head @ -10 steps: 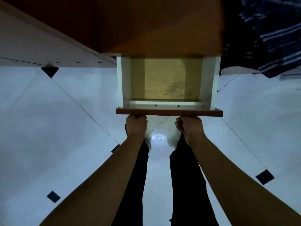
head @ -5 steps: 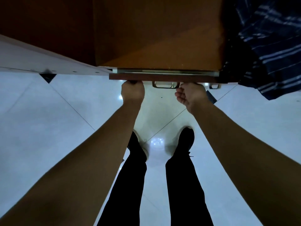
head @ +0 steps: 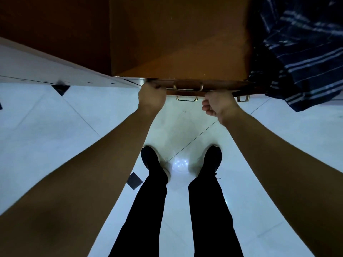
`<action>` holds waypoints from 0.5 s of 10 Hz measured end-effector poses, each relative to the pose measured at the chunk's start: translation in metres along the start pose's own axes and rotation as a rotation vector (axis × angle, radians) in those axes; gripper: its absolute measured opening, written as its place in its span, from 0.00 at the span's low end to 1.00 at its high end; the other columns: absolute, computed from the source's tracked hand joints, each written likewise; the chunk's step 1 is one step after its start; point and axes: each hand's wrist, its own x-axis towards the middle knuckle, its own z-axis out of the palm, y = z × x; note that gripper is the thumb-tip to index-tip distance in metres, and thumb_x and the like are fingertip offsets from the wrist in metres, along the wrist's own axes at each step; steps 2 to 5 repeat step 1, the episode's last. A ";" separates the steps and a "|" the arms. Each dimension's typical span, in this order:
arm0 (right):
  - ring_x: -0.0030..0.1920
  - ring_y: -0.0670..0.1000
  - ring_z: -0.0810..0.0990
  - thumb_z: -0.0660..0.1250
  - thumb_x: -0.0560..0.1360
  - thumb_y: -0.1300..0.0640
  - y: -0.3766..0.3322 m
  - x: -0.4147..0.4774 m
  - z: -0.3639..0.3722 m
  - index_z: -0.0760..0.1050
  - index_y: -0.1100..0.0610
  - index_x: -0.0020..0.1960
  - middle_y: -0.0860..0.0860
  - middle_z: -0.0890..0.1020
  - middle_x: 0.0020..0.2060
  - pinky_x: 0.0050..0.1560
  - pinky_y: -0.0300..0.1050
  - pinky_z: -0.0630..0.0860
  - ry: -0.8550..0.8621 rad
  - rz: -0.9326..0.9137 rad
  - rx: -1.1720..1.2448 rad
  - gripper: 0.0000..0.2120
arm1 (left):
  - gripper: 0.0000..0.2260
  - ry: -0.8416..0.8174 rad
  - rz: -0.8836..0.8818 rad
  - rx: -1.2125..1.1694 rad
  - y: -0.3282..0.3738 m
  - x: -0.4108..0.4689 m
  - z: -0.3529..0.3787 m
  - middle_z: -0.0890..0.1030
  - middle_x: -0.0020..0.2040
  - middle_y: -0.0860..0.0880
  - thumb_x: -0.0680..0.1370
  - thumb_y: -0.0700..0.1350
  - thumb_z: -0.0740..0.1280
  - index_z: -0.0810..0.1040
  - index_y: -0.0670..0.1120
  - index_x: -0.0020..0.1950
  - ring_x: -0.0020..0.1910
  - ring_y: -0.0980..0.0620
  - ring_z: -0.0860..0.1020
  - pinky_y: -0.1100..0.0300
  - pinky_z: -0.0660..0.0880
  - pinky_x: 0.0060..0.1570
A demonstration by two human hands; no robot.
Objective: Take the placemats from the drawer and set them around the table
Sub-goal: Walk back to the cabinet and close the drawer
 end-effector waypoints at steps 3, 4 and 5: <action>0.42 0.58 0.78 0.61 0.75 0.61 0.008 -0.034 -0.005 0.76 0.59 0.42 0.58 0.80 0.42 0.46 0.47 0.77 0.006 -0.208 -0.369 0.06 | 0.06 -0.014 0.145 0.218 0.009 -0.037 -0.022 0.79 0.44 0.46 0.78 0.41 0.63 0.77 0.42 0.52 0.43 0.49 0.78 0.62 0.71 0.41; 0.42 0.58 0.78 0.61 0.75 0.61 0.008 -0.034 -0.005 0.76 0.59 0.42 0.58 0.80 0.42 0.46 0.47 0.77 0.006 -0.208 -0.369 0.06 | 0.06 -0.014 0.145 0.218 0.009 -0.037 -0.022 0.79 0.44 0.46 0.78 0.41 0.63 0.77 0.42 0.52 0.43 0.49 0.78 0.62 0.71 0.41; 0.42 0.58 0.78 0.61 0.75 0.61 0.008 -0.034 -0.005 0.76 0.59 0.42 0.58 0.80 0.42 0.46 0.47 0.77 0.006 -0.208 -0.369 0.06 | 0.06 -0.014 0.145 0.218 0.009 -0.037 -0.022 0.79 0.44 0.46 0.78 0.41 0.63 0.77 0.42 0.52 0.43 0.49 0.78 0.62 0.71 0.41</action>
